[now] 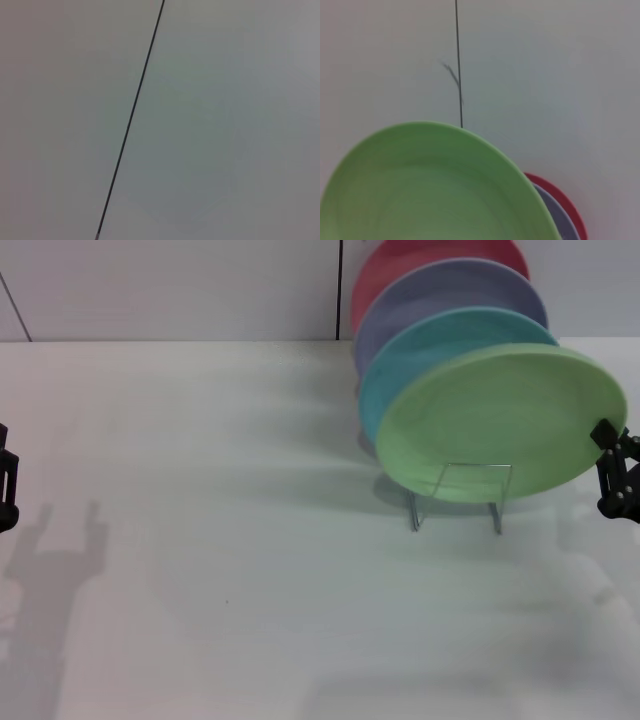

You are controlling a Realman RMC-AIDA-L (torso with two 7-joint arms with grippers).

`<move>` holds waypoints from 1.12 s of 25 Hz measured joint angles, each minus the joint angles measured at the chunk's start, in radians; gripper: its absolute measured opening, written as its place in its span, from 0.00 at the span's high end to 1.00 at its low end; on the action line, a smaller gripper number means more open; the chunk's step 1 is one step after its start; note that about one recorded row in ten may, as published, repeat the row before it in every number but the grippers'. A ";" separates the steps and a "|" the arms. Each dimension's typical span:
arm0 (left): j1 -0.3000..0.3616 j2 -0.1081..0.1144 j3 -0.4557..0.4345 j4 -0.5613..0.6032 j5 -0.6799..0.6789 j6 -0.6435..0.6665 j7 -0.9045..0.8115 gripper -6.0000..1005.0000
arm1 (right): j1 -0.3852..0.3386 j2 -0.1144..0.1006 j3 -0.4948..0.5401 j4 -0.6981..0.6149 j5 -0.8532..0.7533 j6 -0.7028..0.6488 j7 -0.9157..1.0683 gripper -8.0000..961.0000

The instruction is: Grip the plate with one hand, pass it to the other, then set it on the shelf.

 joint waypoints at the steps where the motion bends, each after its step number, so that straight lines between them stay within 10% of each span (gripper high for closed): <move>1: 0.000 0.001 0.000 0.000 0.002 0.000 -0.001 0.41 | 0.004 0.004 0.004 -0.010 0.001 0.000 0.000 0.97; 16: 0.000 0.009 -0.001 0.000 0.003 0.001 -0.001 0.40 | 0.018 0.032 0.038 -0.071 -0.003 -0.022 0.000 0.95; 20: 0.000 0.010 -0.002 0.000 0.003 0.000 -0.002 0.40 | 0.021 0.038 0.039 -0.081 -0.003 -0.024 0.000 0.79; 28: -0.001 0.012 -0.004 0.001 0.005 0.000 -0.002 0.39 | -0.003 0.033 0.046 -0.086 0.001 -0.232 0.126 0.76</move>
